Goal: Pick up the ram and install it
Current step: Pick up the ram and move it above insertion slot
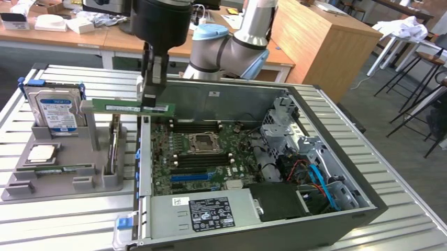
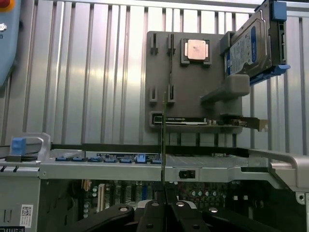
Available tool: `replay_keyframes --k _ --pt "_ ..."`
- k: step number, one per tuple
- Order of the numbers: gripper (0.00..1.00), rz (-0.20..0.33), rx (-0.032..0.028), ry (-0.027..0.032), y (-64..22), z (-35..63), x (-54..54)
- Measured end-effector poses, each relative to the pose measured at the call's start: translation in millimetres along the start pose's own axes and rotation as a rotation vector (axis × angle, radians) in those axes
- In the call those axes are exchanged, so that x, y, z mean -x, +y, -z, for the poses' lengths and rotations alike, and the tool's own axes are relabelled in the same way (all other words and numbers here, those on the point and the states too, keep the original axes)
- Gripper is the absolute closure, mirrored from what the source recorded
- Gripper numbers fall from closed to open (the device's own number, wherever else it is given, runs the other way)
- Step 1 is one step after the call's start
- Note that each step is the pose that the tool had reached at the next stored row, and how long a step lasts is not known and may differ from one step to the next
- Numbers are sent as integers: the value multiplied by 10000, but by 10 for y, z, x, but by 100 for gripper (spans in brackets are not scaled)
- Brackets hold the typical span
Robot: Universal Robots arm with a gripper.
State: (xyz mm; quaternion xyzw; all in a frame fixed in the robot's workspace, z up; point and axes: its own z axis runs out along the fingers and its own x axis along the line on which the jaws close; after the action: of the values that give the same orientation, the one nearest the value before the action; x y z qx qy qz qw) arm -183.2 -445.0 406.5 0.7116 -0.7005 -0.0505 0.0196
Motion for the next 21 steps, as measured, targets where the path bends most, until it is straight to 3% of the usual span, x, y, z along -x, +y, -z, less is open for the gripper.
replay_keyframes --k 21 --pt "89 3 1 1 -436 44 -6"
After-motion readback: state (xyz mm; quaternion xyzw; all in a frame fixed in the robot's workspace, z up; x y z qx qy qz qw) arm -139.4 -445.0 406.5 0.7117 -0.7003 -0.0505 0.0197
